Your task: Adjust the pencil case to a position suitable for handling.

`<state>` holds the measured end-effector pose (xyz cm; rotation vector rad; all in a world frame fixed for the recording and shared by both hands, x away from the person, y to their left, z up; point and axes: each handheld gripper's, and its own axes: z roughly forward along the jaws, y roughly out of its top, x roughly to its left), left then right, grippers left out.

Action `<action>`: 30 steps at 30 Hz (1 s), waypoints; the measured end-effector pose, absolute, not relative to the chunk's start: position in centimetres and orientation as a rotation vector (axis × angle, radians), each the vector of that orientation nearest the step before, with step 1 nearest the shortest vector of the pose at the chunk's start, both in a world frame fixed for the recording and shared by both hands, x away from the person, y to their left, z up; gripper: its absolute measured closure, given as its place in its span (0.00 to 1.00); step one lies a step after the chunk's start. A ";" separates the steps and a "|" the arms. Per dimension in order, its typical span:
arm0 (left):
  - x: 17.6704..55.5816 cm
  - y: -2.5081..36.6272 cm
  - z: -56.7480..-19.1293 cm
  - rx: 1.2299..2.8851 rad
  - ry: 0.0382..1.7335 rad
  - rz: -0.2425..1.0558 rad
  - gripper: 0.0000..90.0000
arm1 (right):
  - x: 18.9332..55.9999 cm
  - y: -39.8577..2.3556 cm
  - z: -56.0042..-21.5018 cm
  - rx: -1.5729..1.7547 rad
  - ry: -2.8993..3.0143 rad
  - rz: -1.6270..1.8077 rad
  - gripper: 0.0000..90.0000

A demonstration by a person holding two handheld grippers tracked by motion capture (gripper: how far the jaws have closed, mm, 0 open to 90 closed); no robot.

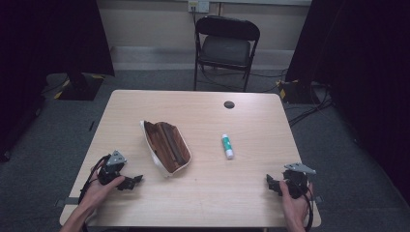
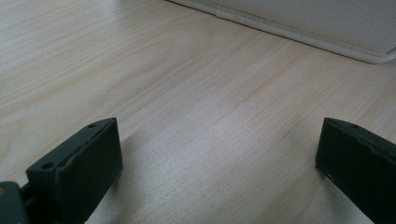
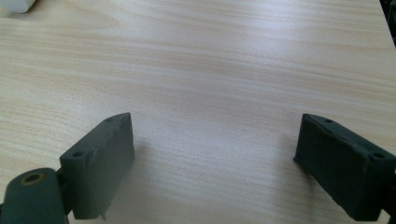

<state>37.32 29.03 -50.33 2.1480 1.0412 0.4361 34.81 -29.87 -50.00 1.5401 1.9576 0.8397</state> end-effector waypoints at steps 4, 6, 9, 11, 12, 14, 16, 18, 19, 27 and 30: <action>37.3 29.0 -50.3 2.147 1.045 0.434 0.01 | 34.9 -29.9 -50.0 1.536 1.962 0.840 0.11; 37.3 29.1 -50.2 2.153 1.049 0.443 0.02 | 34.9 -29.9 -50.0 1.535 1.964 0.841 0.11; 37.2 29.1 -50.1 2.149 1.058 0.450 0.05 | 34.9 -29.8 -50.0 1.529 1.971 0.844 0.11; 37.0 29.2 -49.8 2.139 1.061 0.452 0.15 | 34.9 -29.7 -50.0 1.526 1.976 0.845 0.11; 36.9 29.2 -49.7 2.133 1.076 0.443 0.20 | 34.9 -29.7 -50.0 1.524 1.978 0.848 0.11; 36.9 29.1 -49.7 2.132 1.072 0.429 0.20 | 34.9 -29.5 -50.0 1.524 1.978 0.848 0.11; 36.7 28.8 -49.6 2.131 1.070 0.414 0.20 | 34.9 -29.4 -50.0 1.519 1.980 0.849 0.11; 36.5 28.5 -49.3 2.136 1.050 0.393 0.21 | 34.8 -29.1 -50.0 1.509 1.990 0.853 0.11; 36.3 28.4 -49.1 2.140 1.036 0.397 0.21 | 34.8 -29.0 -50.0 1.506 1.997 0.856 0.11; 35.4 27.0 -47.6 2.074 0.951 0.370 0.20 | 35.1 -28.8 -50.0 1.499 2.003 0.858 0.11; 35.1 26.5 -47.1 2.063 0.921 0.386 0.18 | 35.1 -28.7 -50.0 1.493 2.013 0.862 0.11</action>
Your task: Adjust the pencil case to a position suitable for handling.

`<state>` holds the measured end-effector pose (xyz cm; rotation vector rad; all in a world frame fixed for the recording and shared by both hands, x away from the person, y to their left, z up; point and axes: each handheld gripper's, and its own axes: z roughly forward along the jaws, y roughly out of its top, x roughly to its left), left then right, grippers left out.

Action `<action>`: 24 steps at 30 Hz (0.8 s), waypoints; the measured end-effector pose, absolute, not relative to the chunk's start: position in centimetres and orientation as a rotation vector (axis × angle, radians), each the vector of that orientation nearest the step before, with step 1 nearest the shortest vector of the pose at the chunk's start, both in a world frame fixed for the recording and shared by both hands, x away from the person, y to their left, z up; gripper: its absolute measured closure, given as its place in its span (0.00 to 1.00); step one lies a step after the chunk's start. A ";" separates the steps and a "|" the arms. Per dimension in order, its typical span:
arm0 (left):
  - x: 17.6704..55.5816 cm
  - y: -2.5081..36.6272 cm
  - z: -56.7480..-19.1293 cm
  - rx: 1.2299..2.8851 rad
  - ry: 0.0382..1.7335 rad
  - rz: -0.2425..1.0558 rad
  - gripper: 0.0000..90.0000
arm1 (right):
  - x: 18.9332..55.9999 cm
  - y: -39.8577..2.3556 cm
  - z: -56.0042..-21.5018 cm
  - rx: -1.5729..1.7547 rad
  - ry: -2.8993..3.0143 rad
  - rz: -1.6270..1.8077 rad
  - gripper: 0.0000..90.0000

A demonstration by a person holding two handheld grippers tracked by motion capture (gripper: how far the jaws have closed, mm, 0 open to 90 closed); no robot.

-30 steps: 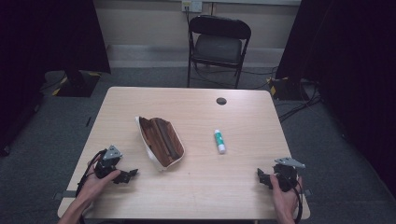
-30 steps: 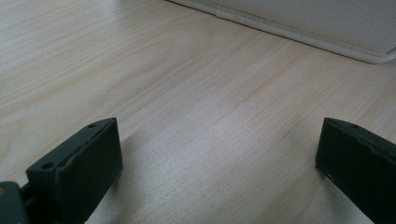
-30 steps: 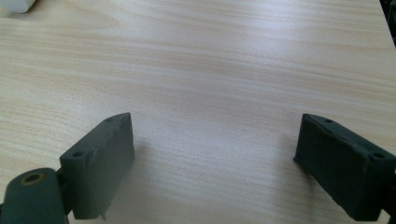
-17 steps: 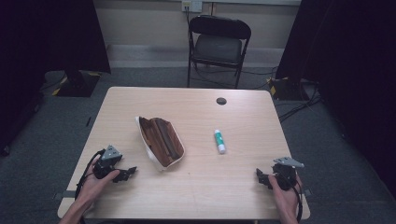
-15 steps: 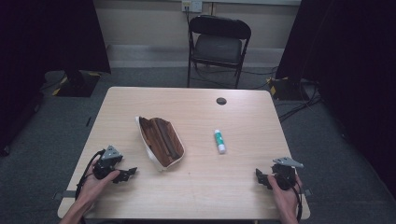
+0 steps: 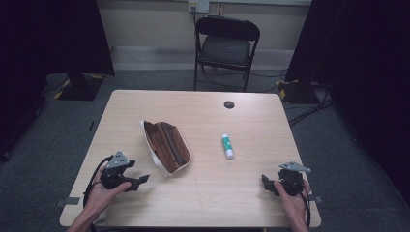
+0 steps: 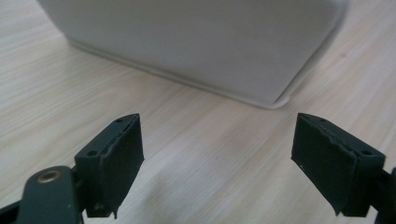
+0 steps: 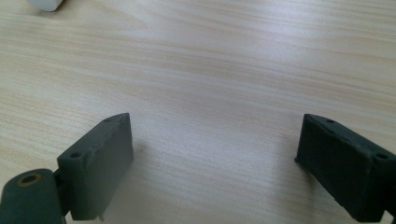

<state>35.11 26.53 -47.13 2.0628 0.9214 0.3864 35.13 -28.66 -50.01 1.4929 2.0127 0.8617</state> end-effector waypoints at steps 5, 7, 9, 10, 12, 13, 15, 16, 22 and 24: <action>34.7 26.2 -46.2 2.008 0.903 0.395 0.19 | 35.2 -28.6 -50.0 1.489 2.016 0.863 0.11; 34.6 26.1 -45.9 1.991 0.889 0.393 0.22 | 35.2 -28.6 -50.0 1.489 2.016 0.863 0.11; 34.5 25.8 -45.6 1.971 0.889 0.385 0.21 | 35.2 -28.6 -50.0 1.489 2.016 0.863 0.11; 34.6 25.7 -45.6 1.974 0.883 0.389 0.20 | 35.2 -28.6 -50.0 1.489 2.016 0.863 0.11; 34.5 25.3 -45.4 1.969 0.880 0.367 0.19 | 35.2 -28.6 -50.0 1.488 2.017 0.863 0.11; 34.5 25.1 -45.4 1.959 0.881 0.362 0.19 | 35.2 -28.6 -50.0 1.487 2.018 0.864 0.11; 34.5 24.7 -45.2 1.952 0.866 0.361 0.18 | 35.2 -28.6 -50.0 1.486 2.017 0.864 0.11; 34.4 24.4 -45.1 1.950 0.867 0.361 0.18 | 35.2 -28.6 -50.0 1.486 2.018 0.864 0.11; 34.9 23.5 -44.4 1.946 0.854 0.369 0.18 | 35.2 -28.6 -50.0 1.485 2.017 0.865 0.11; 35.1 23.1 -44.0 1.944 0.853 0.368 0.18 | 35.2 -28.6 -50.0 1.485 2.017 0.866 0.11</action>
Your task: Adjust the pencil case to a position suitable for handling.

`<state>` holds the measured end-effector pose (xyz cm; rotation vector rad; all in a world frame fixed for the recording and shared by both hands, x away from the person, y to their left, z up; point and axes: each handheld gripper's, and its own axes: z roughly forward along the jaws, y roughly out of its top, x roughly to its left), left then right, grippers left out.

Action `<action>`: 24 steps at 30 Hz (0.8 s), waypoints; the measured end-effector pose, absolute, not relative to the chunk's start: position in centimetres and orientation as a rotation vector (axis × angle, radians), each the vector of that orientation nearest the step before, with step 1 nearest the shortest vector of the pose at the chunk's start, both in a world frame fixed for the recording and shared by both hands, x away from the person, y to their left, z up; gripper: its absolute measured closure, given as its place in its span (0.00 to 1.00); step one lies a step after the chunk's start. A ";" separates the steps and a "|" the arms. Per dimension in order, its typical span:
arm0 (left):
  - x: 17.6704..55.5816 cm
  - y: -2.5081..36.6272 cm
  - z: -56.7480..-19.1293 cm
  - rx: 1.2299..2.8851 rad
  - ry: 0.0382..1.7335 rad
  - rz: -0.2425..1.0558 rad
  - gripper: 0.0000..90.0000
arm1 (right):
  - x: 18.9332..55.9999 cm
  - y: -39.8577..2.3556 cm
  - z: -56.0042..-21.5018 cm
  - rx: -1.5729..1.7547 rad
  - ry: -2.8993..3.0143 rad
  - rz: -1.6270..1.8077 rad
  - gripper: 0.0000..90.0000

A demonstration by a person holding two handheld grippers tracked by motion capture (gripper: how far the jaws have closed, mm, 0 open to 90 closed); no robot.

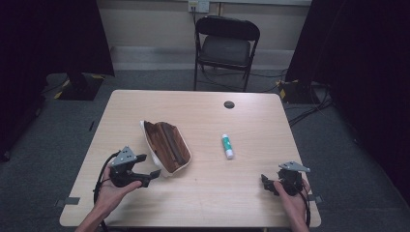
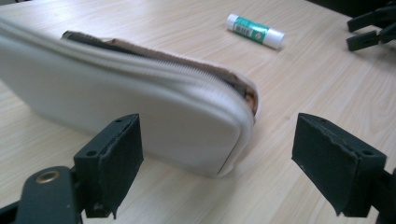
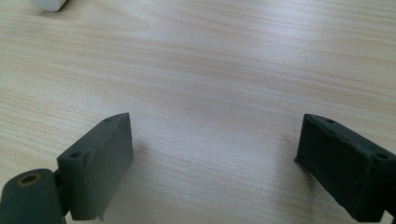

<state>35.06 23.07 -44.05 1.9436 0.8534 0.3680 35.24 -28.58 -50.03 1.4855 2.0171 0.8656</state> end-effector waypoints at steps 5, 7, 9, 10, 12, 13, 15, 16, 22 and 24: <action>36.2 22.2 -43.5 1.924 0.893 0.411 0.18 | 35.2 -28.6 -50.0 1.486 2.017 0.866 0.11; 36.8 21.9 -43.8 1.916 0.923 0.417 0.18 | 35.2 -28.6 -50.0 1.486 2.018 0.866 0.11; 37.2 21.7 -44.1 1.903 0.952 0.425 0.18 | 35.2 -28.6 -50.0 1.485 2.017 0.866 0.11; 37.5 21.8 -44.4 1.905 0.974 0.395 0.17 | 35.2 -28.6 -50.0 1.484 2.019 0.865 0.11; 37.6 21.9 -44.6 1.907 0.977 0.390 0.17 | 35.2 -28.6 -50.0 1.483 2.019 0.866 0.11; 37.6 21.9 -44.7 1.911 0.980 0.402 0.18 | 35.2 -28.6 -50.0 1.483 2.019 0.866 0.11; 37.6 21.8 -44.9 1.915 0.982 0.418 0.18 | 35.2 -28.6 -50.0 1.484 2.018 0.865 0.11; 37.7 21.8 -45.1 1.917 0.987 0.413 0.17 | 35.2 -28.6 -50.0 1.483 2.020 0.866 0.11; 37.7 21.8 -45.1 1.921 0.991 0.433 0.24 | 35.2 -28.5 -50.0 1.483 2.020 0.866 0.11; 37.7 21.9 -45.1 1.904 1.001 0.425 0.27 | 35.2 -28.5 -50.0 1.483 2.020 0.866 0.11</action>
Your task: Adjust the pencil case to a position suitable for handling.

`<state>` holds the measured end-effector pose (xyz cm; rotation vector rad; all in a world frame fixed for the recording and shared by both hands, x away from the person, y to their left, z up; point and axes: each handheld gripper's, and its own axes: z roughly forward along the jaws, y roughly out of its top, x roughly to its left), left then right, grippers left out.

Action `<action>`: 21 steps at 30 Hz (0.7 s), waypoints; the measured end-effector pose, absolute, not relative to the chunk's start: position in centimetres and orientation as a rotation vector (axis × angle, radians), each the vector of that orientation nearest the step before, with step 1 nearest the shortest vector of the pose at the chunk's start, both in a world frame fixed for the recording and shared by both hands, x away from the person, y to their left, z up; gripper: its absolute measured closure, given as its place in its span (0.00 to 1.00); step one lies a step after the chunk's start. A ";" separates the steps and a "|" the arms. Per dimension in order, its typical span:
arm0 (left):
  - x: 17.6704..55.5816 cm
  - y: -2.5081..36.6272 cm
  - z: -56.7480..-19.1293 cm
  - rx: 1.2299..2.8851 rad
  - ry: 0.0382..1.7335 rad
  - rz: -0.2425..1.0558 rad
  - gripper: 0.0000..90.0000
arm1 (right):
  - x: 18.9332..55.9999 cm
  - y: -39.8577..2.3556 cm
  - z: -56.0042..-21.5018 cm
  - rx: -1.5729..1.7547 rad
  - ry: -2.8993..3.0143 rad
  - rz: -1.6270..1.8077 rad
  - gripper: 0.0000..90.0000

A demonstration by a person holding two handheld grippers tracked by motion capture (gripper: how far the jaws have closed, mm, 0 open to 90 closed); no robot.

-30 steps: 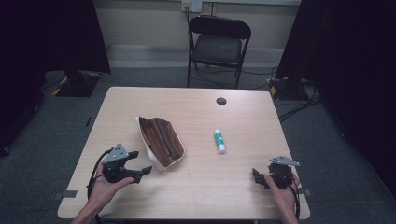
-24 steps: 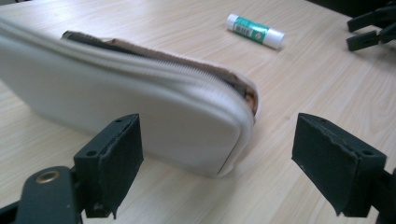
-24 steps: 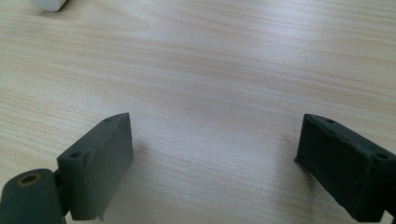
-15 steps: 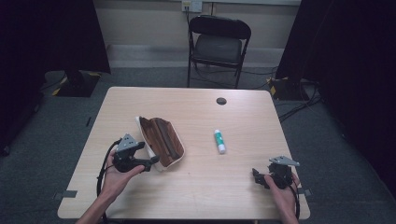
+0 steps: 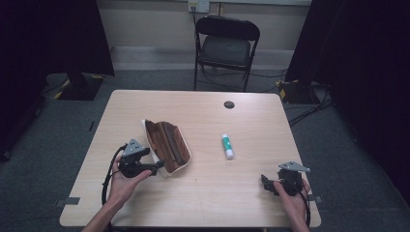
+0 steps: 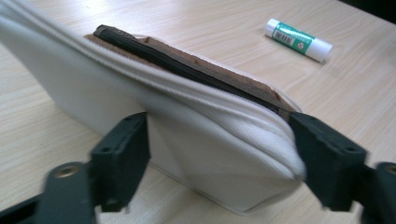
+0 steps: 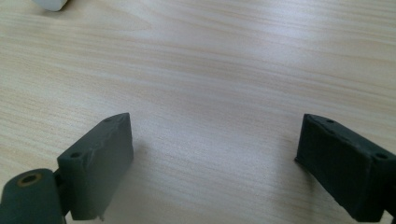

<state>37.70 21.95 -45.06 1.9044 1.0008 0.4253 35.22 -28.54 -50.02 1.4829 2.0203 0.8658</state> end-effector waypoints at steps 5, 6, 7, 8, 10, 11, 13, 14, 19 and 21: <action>37.8 22.5 -45.0 1.902 1.008 0.449 0.45 | 35.2 -28.5 -50.0 1.482 2.021 0.866 0.11; 37.9 22.6 -45.0 1.896 1.003 0.436 0.47 | 35.2 -28.5 -50.0 1.479 2.023 0.867 0.11; 37.9 22.7 -45.0 1.890 1.007 0.430 0.49 | 35.2 -28.5 -50.0 1.477 2.024 0.867 0.11; 37.9 22.8 -45.0 1.896 0.999 0.433 0.51 | 35.2 -28.5 -50.0 1.477 2.024 0.867 0.11; 37.9 22.9 -45.0 1.891 0.993 0.432 0.57 | 35.2 -28.5 -50.0 1.476 2.024 0.867 0.11; 37.9 23.0 -45.0 1.898 0.992 0.444 0.61 | 35.2 -28.5 -50.0 1.477 2.024 0.867 0.11; 38.0 23.1 -45.0 1.891 0.992 0.449 0.68 | 35.2 -28.5 -50.0 1.477 2.024 0.867 0.11; 38.0 23.3 -45.1 1.888 0.986 0.450 0.68 | 35.2 -28.5 -50.0 1.477 2.024 0.867 0.11; 38.1 23.7 -45.1 1.889 0.965 0.446 0.78 | 35.2 -28.5 -50.0 1.477 2.024 0.867 0.11; 38.0 23.8 -45.1 1.894 0.939 0.443 0.79 | 35.2 -28.5 -50.0 1.477 2.024 0.867 0.11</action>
